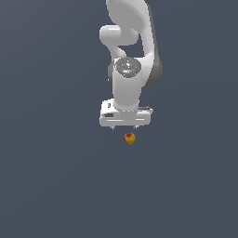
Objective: Pick up the object and move it to a goal position.
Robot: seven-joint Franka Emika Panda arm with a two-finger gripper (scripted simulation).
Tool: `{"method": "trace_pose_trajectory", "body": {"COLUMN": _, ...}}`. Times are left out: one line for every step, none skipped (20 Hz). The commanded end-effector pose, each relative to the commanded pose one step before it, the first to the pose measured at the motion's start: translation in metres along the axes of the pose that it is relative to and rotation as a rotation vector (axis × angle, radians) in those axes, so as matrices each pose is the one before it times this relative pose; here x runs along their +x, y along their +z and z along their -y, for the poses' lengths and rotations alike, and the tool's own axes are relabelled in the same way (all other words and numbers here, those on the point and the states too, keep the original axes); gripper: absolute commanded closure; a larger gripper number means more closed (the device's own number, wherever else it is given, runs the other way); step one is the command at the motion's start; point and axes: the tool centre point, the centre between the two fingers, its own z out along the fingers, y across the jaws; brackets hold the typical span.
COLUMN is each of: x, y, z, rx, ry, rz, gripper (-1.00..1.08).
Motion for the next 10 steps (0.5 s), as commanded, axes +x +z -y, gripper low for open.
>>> {"method": "trace_pose_trajectory", "body": {"x": 0.00068, "y": -0.00073, "z": -0.00131, "rx": -0.00068, "ry": 0.00644, "rz": 0.0031, "gripper": -0.92}}
{"method": "trace_pose_trajectory", "body": {"x": 0.00002, "y": -0.00018, "z": -0.00043, "rx": 0.0, "ry": 0.0, "rz": 0.0, "gripper": -0.92}}
{"method": "trace_pose_trajectory", "body": {"x": -0.00003, "y": 0.00019, "z": 0.00045, "rx": -0.00001, "ry": -0.00119, "rz": -0.00009, "gripper": -0.92}}
{"method": "trace_pose_trajectory", "body": {"x": -0.00008, "y": 0.00011, "z": 0.00009, "rx": 0.00012, "ry": 0.0006, "rz": -0.00033, "gripper": -0.92}}
{"method": "trace_pose_trajectory", "body": {"x": -0.00005, "y": 0.00019, "z": 0.00019, "rx": 0.00009, "ry": 0.00168, "rz": -0.00012, "gripper": -0.92}}
{"method": "trace_pose_trajectory", "body": {"x": -0.00004, "y": 0.00022, "z": 0.00016, "rx": 0.00012, "ry": 0.00309, "rz": -0.00006, "gripper": -0.92}}
{"method": "trace_pose_trajectory", "body": {"x": -0.00004, "y": 0.00028, "z": 0.00016, "rx": 0.00014, "ry": 0.00447, "rz": 0.00002, "gripper": -0.92}}
{"method": "trace_pose_trajectory", "body": {"x": -0.00004, "y": 0.00034, "z": 0.00019, "rx": 0.00017, "ry": 0.00582, "rz": 0.00007, "gripper": -0.92}}
{"method": "trace_pose_trajectory", "body": {"x": -0.00005, "y": 0.00042, "z": 0.00022, "rx": 0.00021, "ry": 0.00717, "rz": 0.00008, "gripper": -0.92}}
{"method": "trace_pose_trajectory", "body": {"x": -0.00007, "y": 0.00051, "z": 0.00029, "rx": 0.00026, "ry": 0.00848, "rz": 0.00006, "gripper": -0.92}}
